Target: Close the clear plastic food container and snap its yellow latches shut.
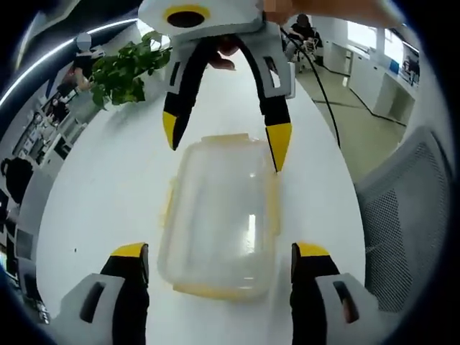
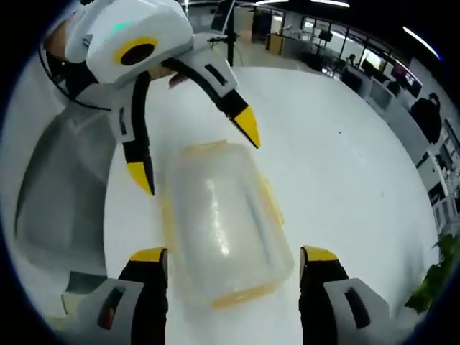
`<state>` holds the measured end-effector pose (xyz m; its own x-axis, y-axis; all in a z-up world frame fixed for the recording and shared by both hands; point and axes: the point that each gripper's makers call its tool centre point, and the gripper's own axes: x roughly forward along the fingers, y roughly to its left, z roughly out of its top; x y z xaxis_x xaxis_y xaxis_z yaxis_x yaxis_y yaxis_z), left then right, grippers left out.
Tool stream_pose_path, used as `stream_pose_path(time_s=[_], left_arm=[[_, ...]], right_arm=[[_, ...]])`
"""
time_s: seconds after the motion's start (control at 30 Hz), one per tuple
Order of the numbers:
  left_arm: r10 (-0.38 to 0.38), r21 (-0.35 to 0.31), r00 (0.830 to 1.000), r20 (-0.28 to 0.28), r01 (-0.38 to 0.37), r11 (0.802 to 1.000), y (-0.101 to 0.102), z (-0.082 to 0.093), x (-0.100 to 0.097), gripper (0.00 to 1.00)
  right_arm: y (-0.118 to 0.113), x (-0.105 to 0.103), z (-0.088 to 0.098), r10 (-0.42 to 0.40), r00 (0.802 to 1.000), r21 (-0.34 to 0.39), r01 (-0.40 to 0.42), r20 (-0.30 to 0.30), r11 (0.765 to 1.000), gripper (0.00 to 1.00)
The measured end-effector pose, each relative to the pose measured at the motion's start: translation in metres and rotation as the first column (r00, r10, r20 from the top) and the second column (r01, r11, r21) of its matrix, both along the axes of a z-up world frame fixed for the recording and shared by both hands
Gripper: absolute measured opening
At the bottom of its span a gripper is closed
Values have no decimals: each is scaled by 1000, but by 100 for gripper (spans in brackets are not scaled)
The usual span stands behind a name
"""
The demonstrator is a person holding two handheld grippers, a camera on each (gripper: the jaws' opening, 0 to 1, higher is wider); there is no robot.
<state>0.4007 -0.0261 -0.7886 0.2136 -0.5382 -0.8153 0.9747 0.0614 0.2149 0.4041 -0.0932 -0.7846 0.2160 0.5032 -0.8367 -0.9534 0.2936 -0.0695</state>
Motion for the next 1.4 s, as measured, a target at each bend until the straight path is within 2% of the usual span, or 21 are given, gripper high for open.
stream_pose_path(time_s=[0.03,0.1,0.27,0.5,0.6,0.67,0.7,0.73,0.83,1.13,1.17,1.2,1.23,1.4], left_arm=[[-1,2,1000,-1,1,1000,1,-1,0,82],[-5,9,1000,7,5,1000,2,-2,2,83],[-7,24,1000,6,7,1000,4,-7,5,83],[-13,38,1000,-5,13,999,6,-16,7,83],[-20,45,1000,-11,20,999,6,-19,7,82],[-22,51,1000,-15,23,998,6,-22,7,81],[-19,58,999,-35,21,998,7,-24,5,79],[-18,52,1000,-20,19,998,6,-23,8,78],[-21,50,999,-30,23,999,5,-23,8,78],[-28,49,999,-33,29,998,7,-24,8,78],[-28,49,999,-34,30,998,7,-24,8,78],[-36,55,999,-31,38,998,7,-24,8,78],[-32,51,999,-34,34,998,7,-24,8,78],[-29,54,999,-30,31,998,7,-25,8,78]], right_arm=[[1,0,0,8,1000,7,-8,22,1000,78],[-1,0,-4,4,1000,-2,-3,28,1000,82],[-3,-1,-11,28,998,-33,-26,50,999,83],[3,0,-19,19,999,-16,-18,47,1000,85],[2,0,-25,28,998,-41,-26,56,999,85],[3,-2,-26,17,999,-18,-16,34,1000,85],[4,1,-25,-2,999,-10,2,39,1000,85],[5,1,-25,-5,999,-10,5,40,1000,85],[6,1,-29,9,998,-38,-7,56,999,84],[6,3,-30,37,998,-42,-34,59,999,84],[4,3,-30,54,996,-55,-51,64,997,80],[-2,6,-30,99,990,-108,-88,97,990,79],[5,3,-29,76,995,-69,-71,70,995,79],[6,1,-28,89,994,-81,-84,61,993,80]])
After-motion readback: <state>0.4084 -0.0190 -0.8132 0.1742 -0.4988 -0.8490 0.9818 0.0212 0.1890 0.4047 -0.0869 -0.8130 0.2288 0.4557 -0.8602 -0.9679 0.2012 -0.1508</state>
